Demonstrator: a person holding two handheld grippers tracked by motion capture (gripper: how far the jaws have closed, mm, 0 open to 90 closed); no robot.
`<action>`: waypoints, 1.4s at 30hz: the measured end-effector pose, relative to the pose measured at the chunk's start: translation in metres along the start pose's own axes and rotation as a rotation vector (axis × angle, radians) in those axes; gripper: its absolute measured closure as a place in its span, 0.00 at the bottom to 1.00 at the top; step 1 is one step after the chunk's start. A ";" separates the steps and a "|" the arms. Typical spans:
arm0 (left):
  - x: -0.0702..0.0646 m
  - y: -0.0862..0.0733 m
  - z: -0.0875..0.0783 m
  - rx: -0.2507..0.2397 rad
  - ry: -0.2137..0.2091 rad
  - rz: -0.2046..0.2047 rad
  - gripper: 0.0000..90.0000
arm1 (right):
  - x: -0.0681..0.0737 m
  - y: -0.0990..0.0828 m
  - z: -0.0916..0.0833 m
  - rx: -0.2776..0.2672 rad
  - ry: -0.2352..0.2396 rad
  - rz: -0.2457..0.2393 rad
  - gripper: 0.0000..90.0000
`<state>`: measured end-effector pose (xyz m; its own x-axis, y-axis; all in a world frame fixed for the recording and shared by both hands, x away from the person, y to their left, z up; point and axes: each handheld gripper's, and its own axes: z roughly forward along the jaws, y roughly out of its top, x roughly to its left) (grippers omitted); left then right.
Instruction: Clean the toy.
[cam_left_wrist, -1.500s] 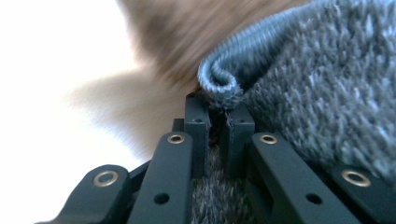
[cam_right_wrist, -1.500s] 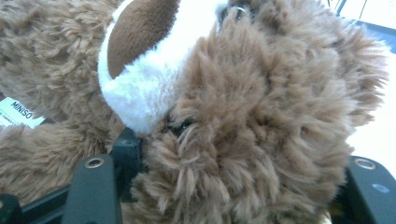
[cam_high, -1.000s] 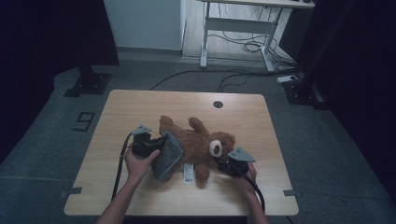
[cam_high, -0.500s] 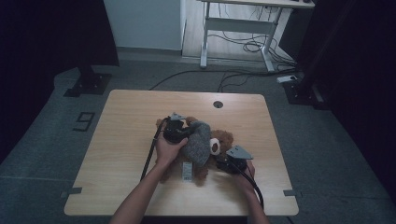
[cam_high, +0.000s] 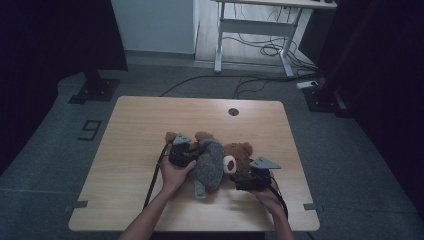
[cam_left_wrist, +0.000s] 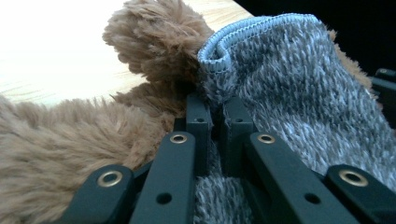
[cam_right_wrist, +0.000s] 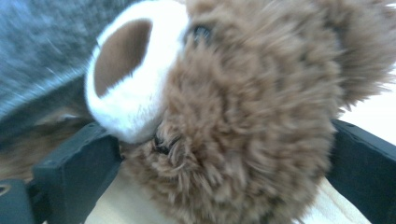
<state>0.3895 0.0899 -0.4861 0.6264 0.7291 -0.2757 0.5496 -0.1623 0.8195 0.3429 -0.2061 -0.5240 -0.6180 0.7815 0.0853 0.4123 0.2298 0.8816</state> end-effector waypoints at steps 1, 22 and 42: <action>0.000 -0.001 -0.001 -0.001 -0.005 -0.001 0.93 | -0.002 0.000 -0.004 -0.008 0.009 0.013 0.00; -0.004 -0.018 -0.013 -0.054 -0.034 -0.024 0.93 | 0.007 0.020 0.003 -0.075 0.022 0.180 0.00; -0.053 0.026 -0.021 -0.043 -0.103 0.068 0.92 | 0.017 -0.003 0.004 -0.073 0.023 0.051 0.20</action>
<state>0.3591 0.0612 -0.4398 0.7161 0.6448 -0.2672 0.4811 -0.1785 0.8583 0.3336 -0.1911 -0.5269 -0.6130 0.7775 0.1406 0.3940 0.1466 0.9074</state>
